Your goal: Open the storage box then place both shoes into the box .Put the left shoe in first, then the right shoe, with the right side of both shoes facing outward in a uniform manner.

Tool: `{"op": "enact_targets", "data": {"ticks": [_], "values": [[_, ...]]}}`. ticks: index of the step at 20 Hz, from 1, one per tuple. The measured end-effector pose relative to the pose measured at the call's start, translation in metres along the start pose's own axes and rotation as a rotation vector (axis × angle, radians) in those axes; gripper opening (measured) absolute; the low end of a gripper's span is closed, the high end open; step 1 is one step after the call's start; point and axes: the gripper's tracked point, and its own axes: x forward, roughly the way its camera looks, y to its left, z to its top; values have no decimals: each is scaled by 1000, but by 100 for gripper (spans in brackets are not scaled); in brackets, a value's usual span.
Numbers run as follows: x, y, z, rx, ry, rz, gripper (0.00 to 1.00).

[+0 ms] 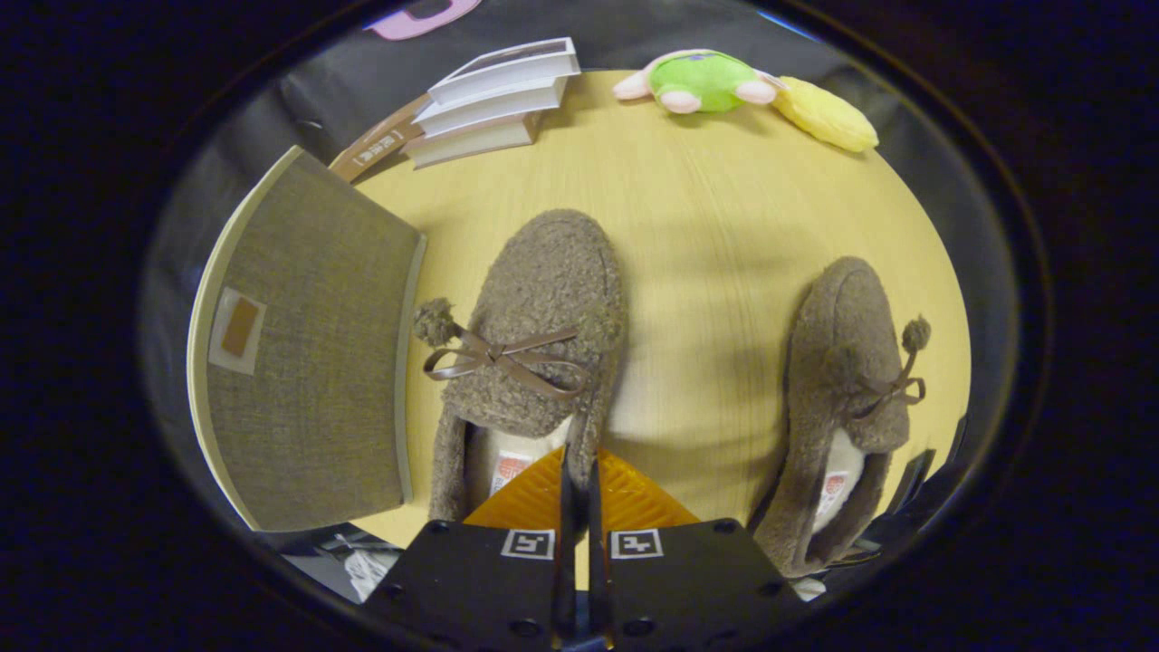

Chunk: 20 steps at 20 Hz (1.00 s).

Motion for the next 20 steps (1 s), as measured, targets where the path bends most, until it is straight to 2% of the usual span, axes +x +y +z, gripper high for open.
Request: {"op": "enact_targets", "data": {"ticks": [4, 10, 20], "values": [[-1, 3, 1, -41, -36, 19, 5], [-14, -1, -5, 19, -33, 68, 5], [-59, 10, -8, 187, -5, 251, 5]]}}
